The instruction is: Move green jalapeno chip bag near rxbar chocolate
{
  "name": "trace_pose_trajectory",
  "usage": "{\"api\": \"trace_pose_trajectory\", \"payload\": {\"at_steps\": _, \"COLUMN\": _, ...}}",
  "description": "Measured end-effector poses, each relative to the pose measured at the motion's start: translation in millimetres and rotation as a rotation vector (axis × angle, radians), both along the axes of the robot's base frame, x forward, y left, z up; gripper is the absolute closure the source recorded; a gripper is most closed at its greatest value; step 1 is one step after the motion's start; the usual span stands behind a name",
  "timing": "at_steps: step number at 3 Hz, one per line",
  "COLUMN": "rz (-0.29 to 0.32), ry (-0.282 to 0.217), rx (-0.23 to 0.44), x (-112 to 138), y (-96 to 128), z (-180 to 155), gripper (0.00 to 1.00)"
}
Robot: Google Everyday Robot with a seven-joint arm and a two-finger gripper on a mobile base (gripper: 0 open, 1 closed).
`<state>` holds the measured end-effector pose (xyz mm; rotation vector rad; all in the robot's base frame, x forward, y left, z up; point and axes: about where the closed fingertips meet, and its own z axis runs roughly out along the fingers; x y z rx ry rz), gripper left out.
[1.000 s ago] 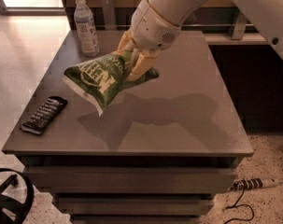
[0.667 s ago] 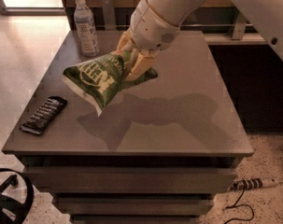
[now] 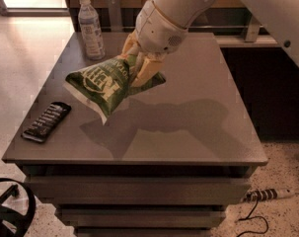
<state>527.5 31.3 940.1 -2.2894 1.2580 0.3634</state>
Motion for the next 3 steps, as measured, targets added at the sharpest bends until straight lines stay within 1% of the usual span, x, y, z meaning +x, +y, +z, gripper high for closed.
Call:
{"api": "trace_pose_trajectory", "payload": {"at_steps": 1, "rz": 0.001, "ry": -0.002, "rx": 0.002, "x": 0.2, "y": 2.0, "z": -0.1, "gripper": 0.12}}
{"api": "trace_pose_trajectory", "payload": {"at_steps": 2, "rz": 0.003, "ry": -0.004, "rx": 0.003, "x": 0.1, "y": 3.7, "z": 0.0, "gripper": 0.00}}
{"api": "trace_pose_trajectory", "payload": {"at_steps": 3, "rz": 0.003, "ry": -0.004, "rx": 0.003, "x": 0.1, "y": 3.7, "z": 0.0, "gripper": 0.00}}
